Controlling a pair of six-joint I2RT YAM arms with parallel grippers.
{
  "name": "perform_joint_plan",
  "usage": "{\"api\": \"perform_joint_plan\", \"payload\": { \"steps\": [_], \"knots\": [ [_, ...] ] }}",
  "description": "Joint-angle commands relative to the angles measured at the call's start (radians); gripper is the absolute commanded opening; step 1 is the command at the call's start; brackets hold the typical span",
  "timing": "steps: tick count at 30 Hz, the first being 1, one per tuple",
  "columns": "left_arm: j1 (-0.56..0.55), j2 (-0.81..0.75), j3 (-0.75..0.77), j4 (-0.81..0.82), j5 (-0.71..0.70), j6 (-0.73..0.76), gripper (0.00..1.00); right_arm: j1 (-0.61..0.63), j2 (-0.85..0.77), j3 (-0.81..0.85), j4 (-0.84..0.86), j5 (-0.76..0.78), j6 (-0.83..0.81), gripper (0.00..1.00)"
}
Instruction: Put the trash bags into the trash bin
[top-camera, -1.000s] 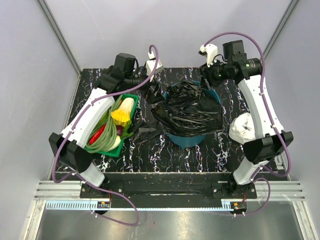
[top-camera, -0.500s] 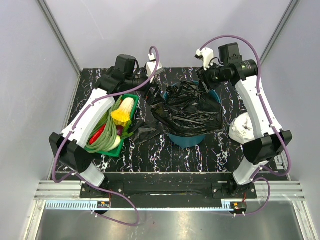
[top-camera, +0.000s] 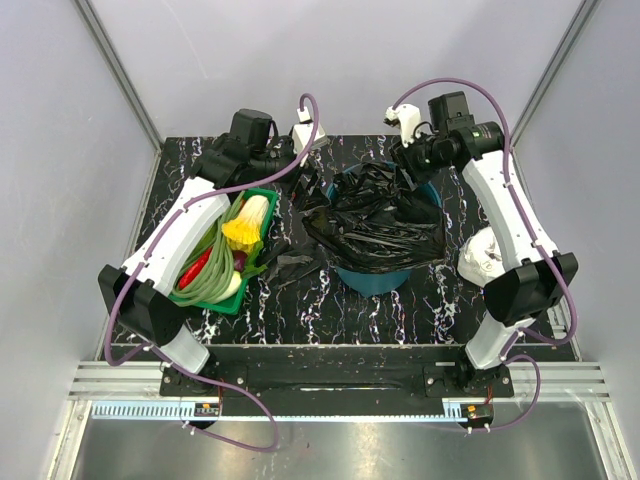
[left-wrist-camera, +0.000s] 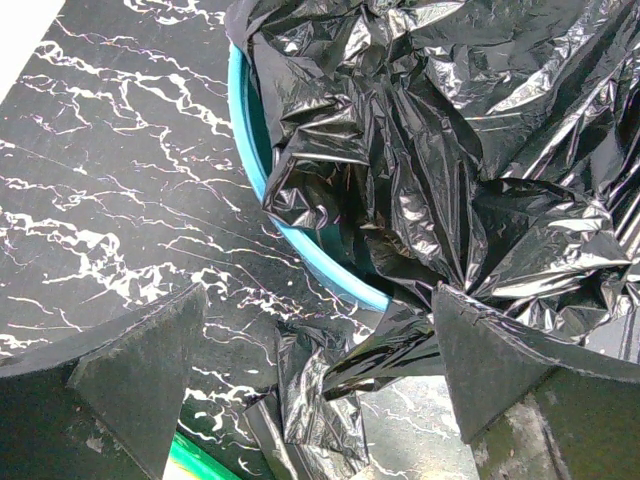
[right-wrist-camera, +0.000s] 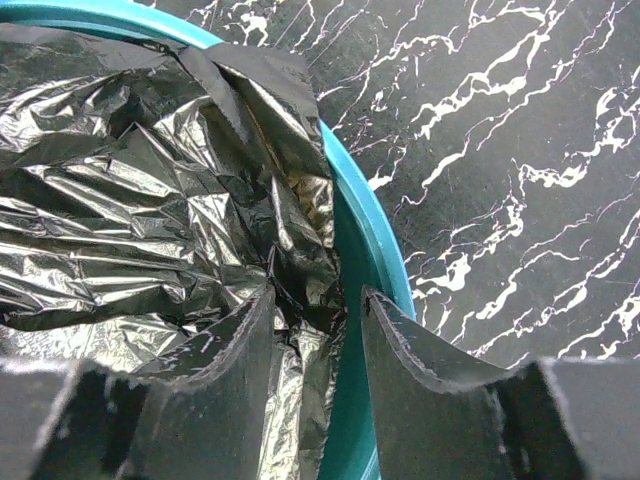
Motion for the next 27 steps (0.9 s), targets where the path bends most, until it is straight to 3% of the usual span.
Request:
{"api": "perform_joint_plan", "payload": {
  "steps": [1, 8, 18, 27],
  "knots": [
    [-0.001, -0.039, -0.002, 0.036, -0.004, 0.015, 0.99, 0.012, 0.009, -0.001, 0.040, 0.017, -0.018, 0.44],
    [-0.001, -0.042, -0.006, 0.036, -0.009, 0.019, 0.99, 0.015, 0.016, 0.005, 0.040, 0.021, -0.018, 0.33],
    [-0.001, -0.045, -0.008, 0.036, -0.016, 0.027, 0.99, 0.018, 0.015, 0.092, 0.023, 0.024, 0.001, 0.01],
    [-0.001, -0.040, 0.024, 0.036, -0.019, 0.027, 0.99, 0.018, 0.016, 0.237, 0.017, 0.051, 0.011, 0.00]
  ]
}}
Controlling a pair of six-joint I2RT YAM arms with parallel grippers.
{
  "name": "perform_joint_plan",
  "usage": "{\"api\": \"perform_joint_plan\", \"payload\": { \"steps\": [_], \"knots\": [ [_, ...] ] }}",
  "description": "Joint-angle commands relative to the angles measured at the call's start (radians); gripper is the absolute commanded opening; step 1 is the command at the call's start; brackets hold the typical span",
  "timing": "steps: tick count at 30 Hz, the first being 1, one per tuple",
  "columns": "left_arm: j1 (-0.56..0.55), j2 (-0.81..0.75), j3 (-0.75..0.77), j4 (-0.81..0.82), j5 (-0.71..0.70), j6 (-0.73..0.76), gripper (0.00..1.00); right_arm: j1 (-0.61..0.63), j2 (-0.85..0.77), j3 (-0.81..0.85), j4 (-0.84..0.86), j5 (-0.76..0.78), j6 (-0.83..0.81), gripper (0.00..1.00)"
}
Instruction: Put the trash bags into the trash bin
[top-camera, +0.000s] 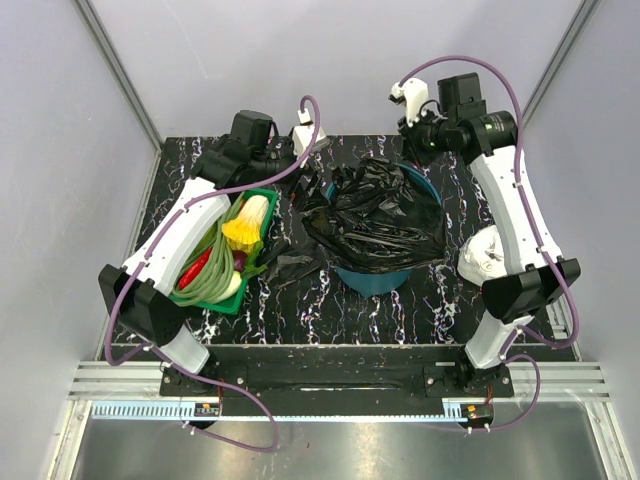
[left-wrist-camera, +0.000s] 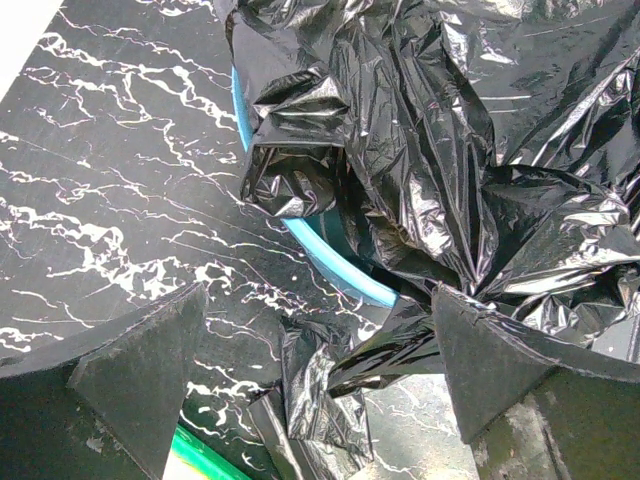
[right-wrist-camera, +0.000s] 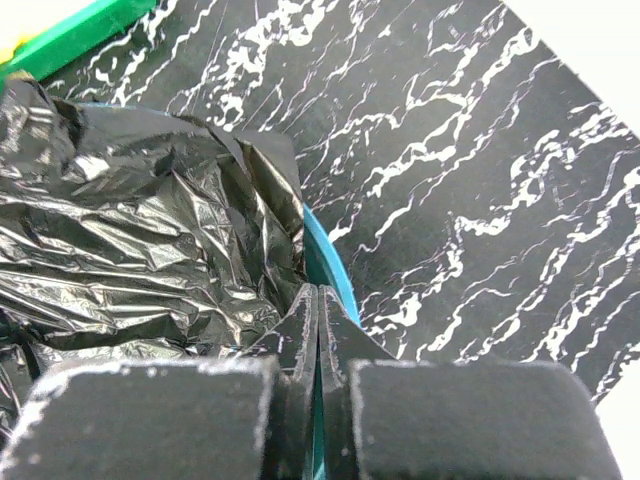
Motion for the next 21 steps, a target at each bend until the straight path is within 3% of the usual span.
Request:
{"api": "perform_joint_plan", "payload": {
  "steps": [1, 8, 14, 21],
  "knots": [
    [-0.001, -0.037, 0.041, 0.036, -0.007, 0.014, 0.99, 0.013, -0.001, 0.100, 0.011, 0.039, 0.012, 0.00],
    [-0.001, -0.024, 0.075, 0.036, 0.003, 0.009, 0.99, 0.013, 0.008, 0.142, -0.018, 0.057, -0.008, 0.00],
    [-0.003, -0.023, 0.073, 0.036, 0.003, 0.016, 0.99, 0.013, 0.017, 0.093, -0.065, -0.001, -0.024, 0.28],
    [-0.001, -0.026, 0.064, 0.031, -0.001, 0.023, 0.99, 0.016, 0.013, -0.004, -0.055, -0.023, -0.047, 0.38]
  ]
}}
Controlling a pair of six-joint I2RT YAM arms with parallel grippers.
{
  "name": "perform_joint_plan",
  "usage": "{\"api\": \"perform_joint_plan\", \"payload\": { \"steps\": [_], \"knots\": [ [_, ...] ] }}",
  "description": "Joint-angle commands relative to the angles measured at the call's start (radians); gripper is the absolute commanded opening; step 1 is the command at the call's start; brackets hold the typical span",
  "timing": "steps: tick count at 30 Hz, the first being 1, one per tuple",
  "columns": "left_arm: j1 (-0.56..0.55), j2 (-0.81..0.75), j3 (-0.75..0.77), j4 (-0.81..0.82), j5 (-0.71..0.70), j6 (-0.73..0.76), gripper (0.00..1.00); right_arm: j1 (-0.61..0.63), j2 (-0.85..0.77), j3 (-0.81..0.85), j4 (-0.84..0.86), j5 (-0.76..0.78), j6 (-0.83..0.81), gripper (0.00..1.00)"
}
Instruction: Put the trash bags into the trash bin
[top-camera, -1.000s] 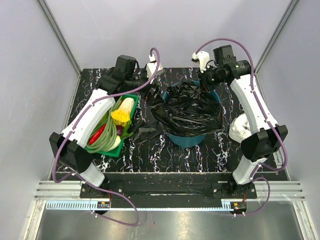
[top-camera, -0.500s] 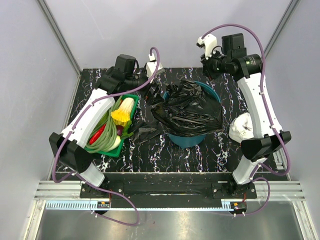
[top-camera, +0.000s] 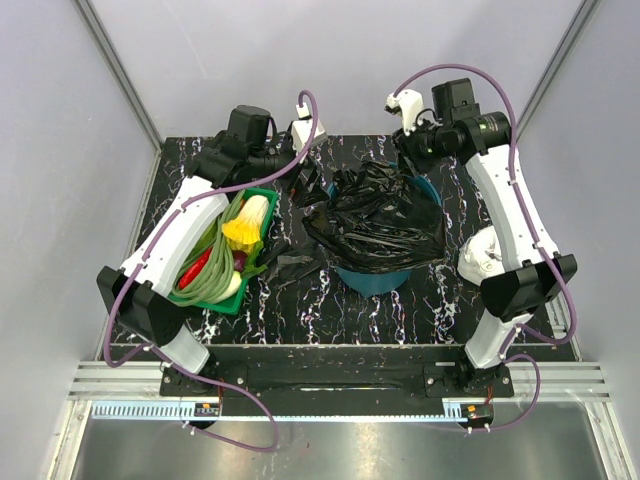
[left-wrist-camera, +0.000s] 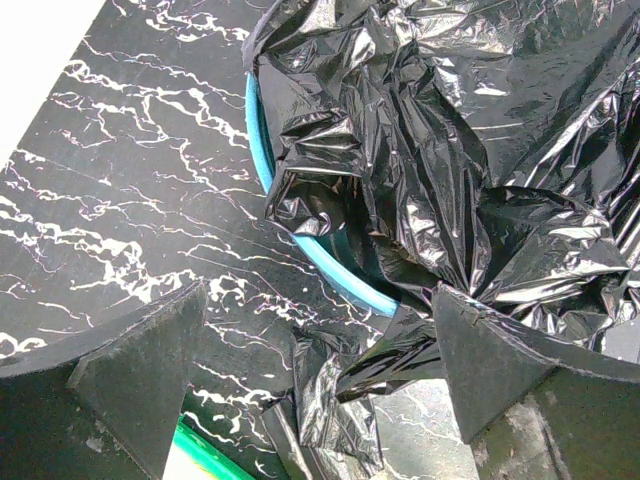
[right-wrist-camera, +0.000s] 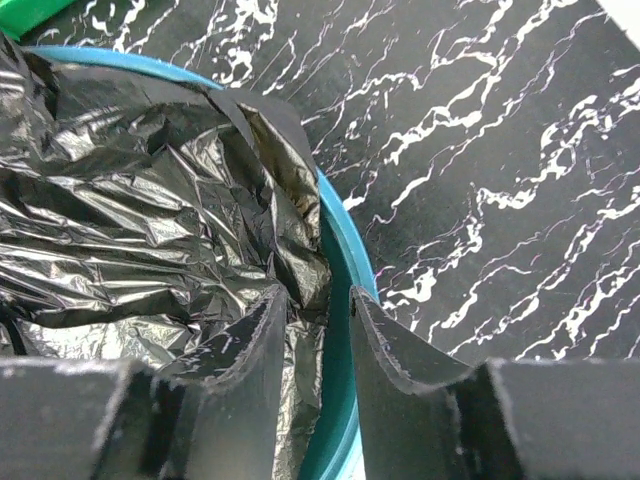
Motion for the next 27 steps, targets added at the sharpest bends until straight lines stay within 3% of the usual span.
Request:
{"api": "perform_joint_plan", "payload": {
  "steps": [1, 4, 19, 22, 27],
  "knots": [
    [-0.001, -0.029, 0.024, 0.029, -0.001, 0.020, 0.99, 0.012, 0.002, -0.031, -0.001, -0.031, -0.026, 0.39],
    [-0.001, -0.032, 0.023, 0.028, -0.004, 0.025, 0.99, 0.012, 0.000, -0.056, 0.010, -0.023, -0.026, 0.45],
    [-0.001, -0.034, 0.011, 0.025, 0.000, 0.025, 0.99, 0.016, -0.003, -0.117, 0.019, -0.015, -0.038, 0.44],
    [-0.001, -0.034, 0.011, 0.026, 0.000, 0.026, 0.99, 0.018, 0.000, -0.119, 0.021, -0.024, -0.036, 0.38],
    [-0.001, -0.042, 0.004, 0.026, -0.009, 0.031, 0.99, 0.019, 0.003, -0.105, 0.018, -0.028, -0.033, 0.12]
  ]
}}
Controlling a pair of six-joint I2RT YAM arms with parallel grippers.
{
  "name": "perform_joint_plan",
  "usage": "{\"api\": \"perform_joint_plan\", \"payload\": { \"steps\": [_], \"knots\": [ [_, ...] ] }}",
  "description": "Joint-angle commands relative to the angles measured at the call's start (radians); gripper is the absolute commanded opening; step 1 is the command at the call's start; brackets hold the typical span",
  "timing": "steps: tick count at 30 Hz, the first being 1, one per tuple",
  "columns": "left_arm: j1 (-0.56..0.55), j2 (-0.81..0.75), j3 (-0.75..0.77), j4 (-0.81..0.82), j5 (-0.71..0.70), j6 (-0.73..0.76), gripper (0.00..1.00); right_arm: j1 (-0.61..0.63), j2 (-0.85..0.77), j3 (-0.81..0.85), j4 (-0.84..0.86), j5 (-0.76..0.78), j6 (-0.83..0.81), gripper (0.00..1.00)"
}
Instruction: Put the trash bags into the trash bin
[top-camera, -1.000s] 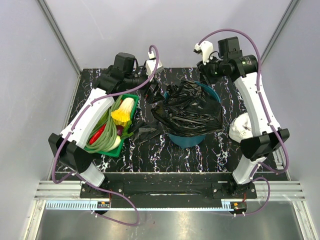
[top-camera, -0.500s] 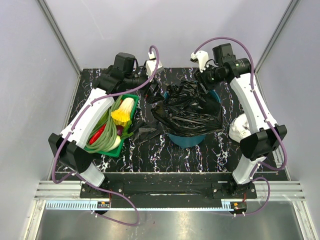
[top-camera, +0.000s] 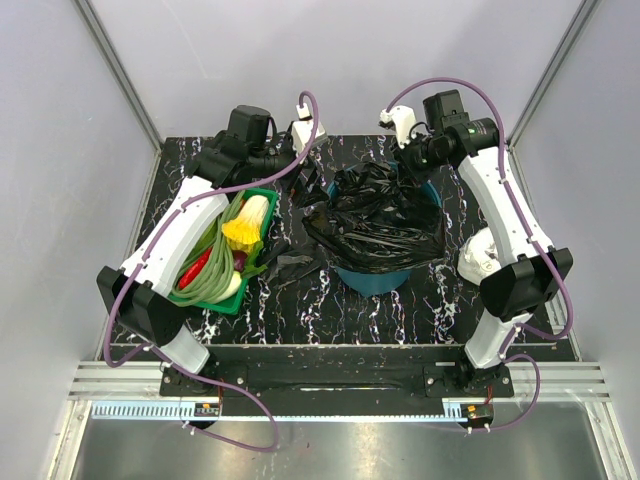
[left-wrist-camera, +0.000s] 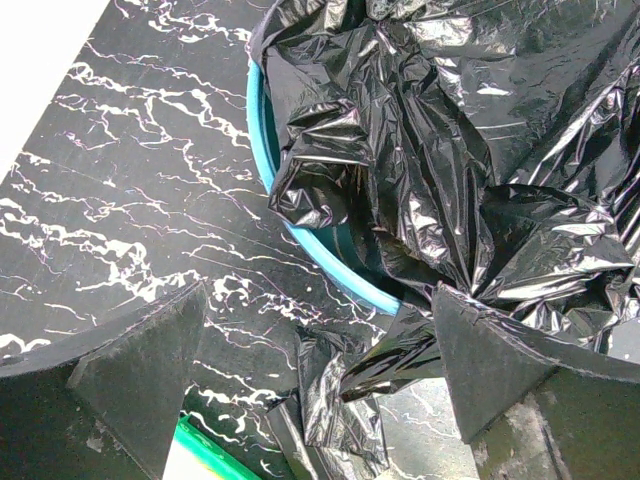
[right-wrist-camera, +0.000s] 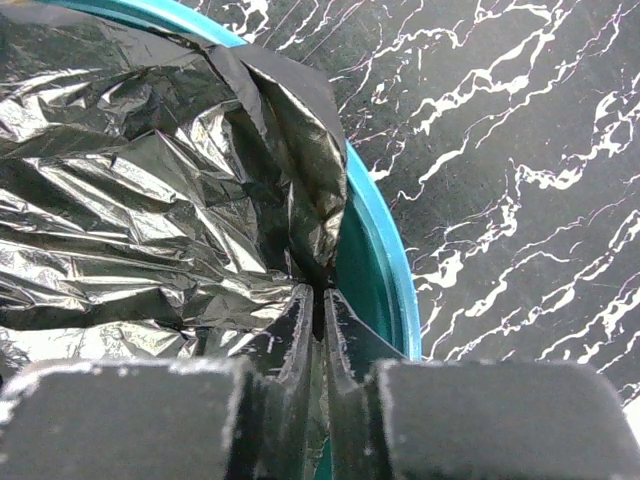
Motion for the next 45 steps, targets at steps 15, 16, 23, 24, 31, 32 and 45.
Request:
{"api": "perform_joint_plan", "payload": {
  "steps": [15, 16, 23, 24, 31, 32, 45],
  "knots": [
    [-0.001, -0.035, 0.023, 0.028, -0.009, 0.014, 0.99, 0.014, -0.028, 0.204, 0.042, 0.044, 0.062, 0.00],
    [-0.003, -0.035, 0.026, 0.028, -0.008, 0.011, 0.99, 0.014, -0.026, 0.226, 0.049, 0.056, 0.067, 0.00],
    [-0.023, -0.023, 0.030, 0.034, -0.028, 0.003, 0.99, 0.014, -0.002, 0.278, 0.068, 0.147, 0.059, 0.00],
    [-0.024, -0.023, 0.027, 0.040, -0.035, 0.003, 0.99, 0.014, 0.000, 0.273, 0.079, 0.161, 0.056, 0.00],
    [-0.029, -0.012, 0.023, 0.074, -0.071, -0.004, 0.99, 0.014, -0.008, 0.234, 0.150, 0.237, 0.048, 0.00],
    [-0.029, -0.011, 0.023, 0.077, -0.072, -0.003, 0.99, 0.014, -0.011, 0.226, 0.160, 0.247, 0.048, 0.00],
    [-0.032, 0.058, 0.046, 0.059, -0.085, 0.079, 0.99, 0.012, -0.057, 0.129, 0.231, 0.279, 0.047, 0.00]
  ]
}}
